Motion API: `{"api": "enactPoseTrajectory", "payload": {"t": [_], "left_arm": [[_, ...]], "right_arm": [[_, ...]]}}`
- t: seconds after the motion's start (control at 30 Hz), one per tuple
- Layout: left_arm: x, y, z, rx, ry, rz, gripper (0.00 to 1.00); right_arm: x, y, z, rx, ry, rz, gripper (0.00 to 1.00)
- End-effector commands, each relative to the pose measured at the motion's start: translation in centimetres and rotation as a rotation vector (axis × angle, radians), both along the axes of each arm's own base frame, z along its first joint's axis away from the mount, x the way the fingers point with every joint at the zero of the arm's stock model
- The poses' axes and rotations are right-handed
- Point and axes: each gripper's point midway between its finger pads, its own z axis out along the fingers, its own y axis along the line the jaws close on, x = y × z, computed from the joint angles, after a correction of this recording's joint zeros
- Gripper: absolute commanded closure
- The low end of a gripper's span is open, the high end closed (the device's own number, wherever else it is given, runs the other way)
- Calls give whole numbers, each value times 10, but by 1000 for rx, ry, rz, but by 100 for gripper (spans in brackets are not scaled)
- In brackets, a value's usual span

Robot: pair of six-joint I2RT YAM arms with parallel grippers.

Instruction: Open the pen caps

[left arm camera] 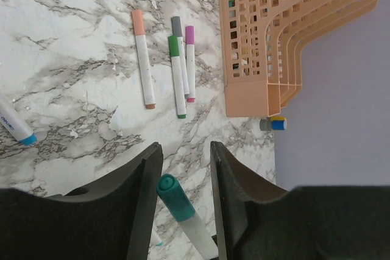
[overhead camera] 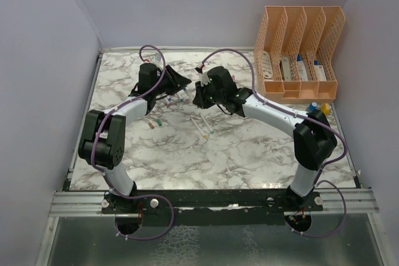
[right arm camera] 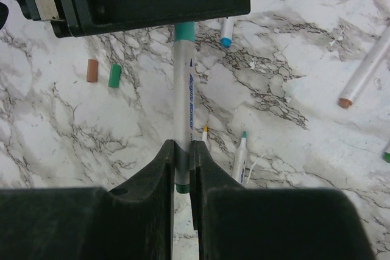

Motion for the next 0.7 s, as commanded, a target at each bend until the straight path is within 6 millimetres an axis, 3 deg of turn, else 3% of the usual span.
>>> {"api": "enactPoseTrajectory", "payload": {"t": [0.0, 0.17, 0.27, 0.33, 0.43, 0.6, 0.67], "left_arm": [[1, -3, 6, -11, -33, -7, 62], [-1, -4, 5, -18, -35, -14, 71], [-2, -5, 5, -21, -34, -20, 84], [-3, -5, 5, -24, -35, -23, 98], [-4, -5, 5, -26, -34, -25, 100], [-6, -5, 10, -29, -42, -27, 100], [-7, -5, 9, -30, -40, -31, 100]], "right_arm": [[-3, 7, 29, 67, -46, 17, 99], [-2, 7, 32, 72, -54, 13, 99], [-2, 7, 32, 74, -54, 12, 99], [-2, 7, 33, 74, -55, 11, 99], [-2, 7, 35, 77, -58, 10, 96], [0, 7, 35, 70, -60, 4, 50], [1, 6, 33, 62, -58, 0, 39]]}}
